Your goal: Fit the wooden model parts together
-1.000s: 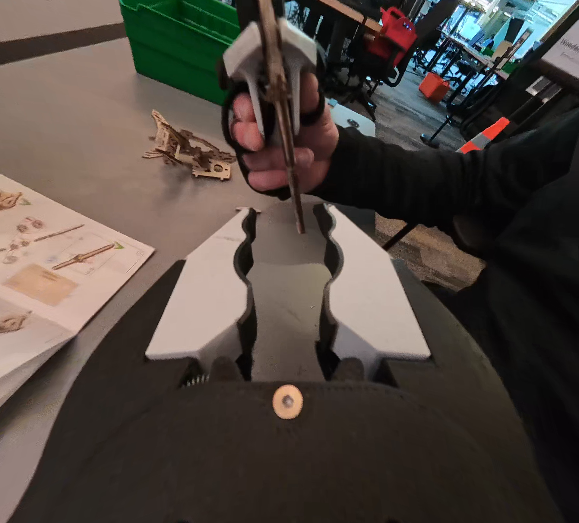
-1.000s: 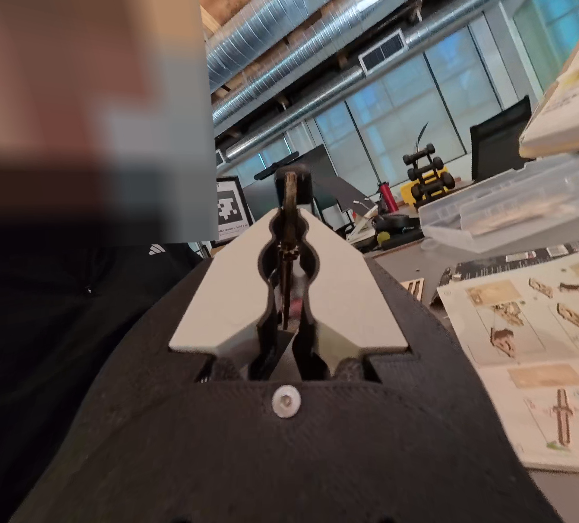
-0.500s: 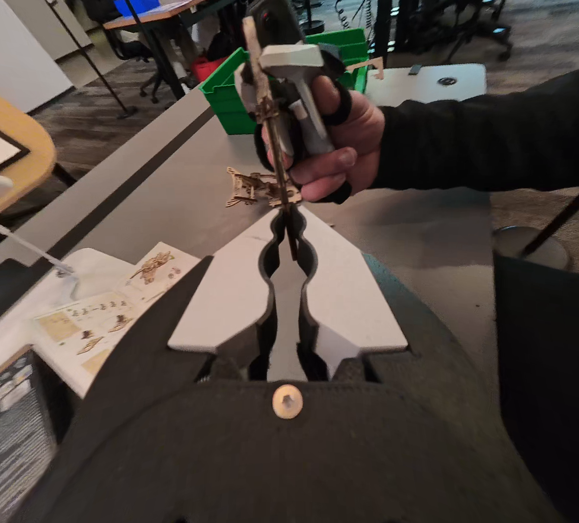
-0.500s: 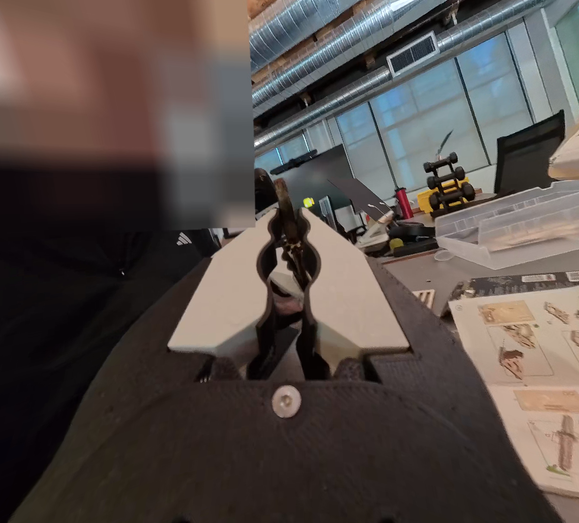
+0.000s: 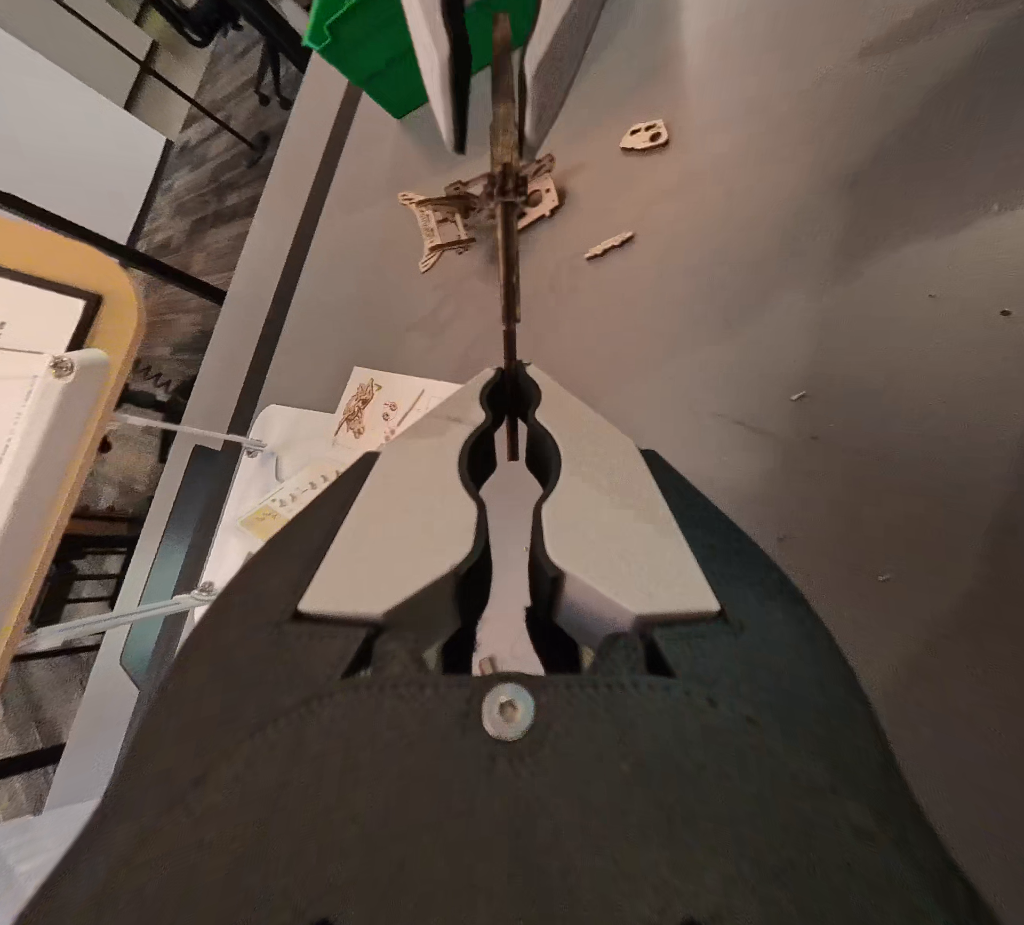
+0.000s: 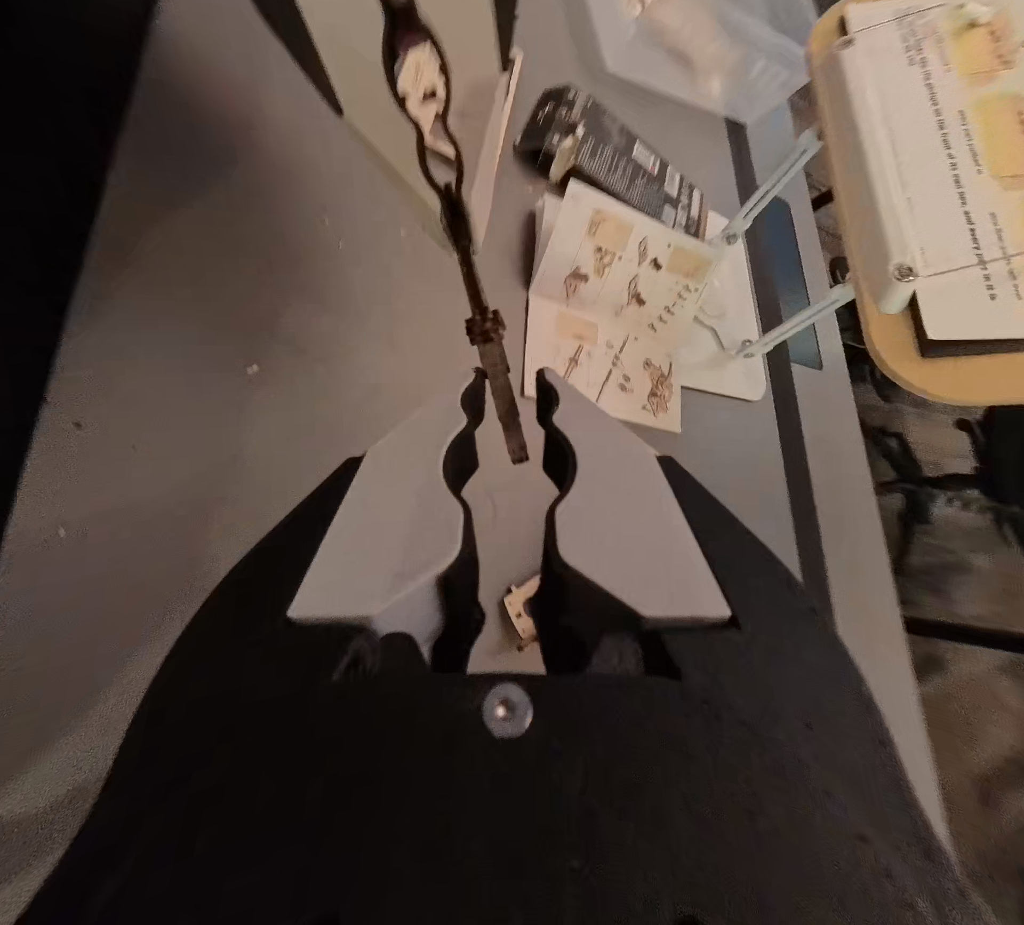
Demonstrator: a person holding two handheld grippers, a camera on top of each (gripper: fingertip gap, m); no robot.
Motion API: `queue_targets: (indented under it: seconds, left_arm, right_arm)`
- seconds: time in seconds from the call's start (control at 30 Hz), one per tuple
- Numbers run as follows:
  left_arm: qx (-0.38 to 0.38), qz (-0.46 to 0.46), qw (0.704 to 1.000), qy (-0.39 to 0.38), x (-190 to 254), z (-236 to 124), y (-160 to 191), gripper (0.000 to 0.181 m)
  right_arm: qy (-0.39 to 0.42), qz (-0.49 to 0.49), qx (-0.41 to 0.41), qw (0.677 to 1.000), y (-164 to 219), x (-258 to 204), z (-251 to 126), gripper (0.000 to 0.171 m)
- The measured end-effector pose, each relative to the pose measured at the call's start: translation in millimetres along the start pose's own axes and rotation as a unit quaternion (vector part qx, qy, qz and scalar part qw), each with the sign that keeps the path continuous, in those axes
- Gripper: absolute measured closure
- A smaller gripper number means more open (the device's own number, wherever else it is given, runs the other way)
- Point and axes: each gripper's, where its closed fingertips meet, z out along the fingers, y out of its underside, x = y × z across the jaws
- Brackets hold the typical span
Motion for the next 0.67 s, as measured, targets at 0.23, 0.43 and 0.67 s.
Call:
queue_targets:
  seconds: [0.23, 0.43, 0.67]
  left_arm:
    - [-0.003, 0.025, 1.0, -0.005, 12.6, 3.1, 10.7, 0.18]
    - [0.036, -0.014, 0.998, 0.043, 36.5, 14.3, 18.2, 0.18]
    - [0.028, -0.04, 0.988, 0.143, 73.7, 22.8, 36.7, 0.18]
  right_arm:
    - [0.028, -0.077, -0.07, 0.994, 20.2, -24.9, 17.5, 0.167]
    - [-0.004, -0.019, -0.061, 0.998, 37.8, -47.7, 26.8, 0.167]
    - [-0.062, 0.074, -0.049, 0.994, 58.9, -88.8, 44.7, 0.167]
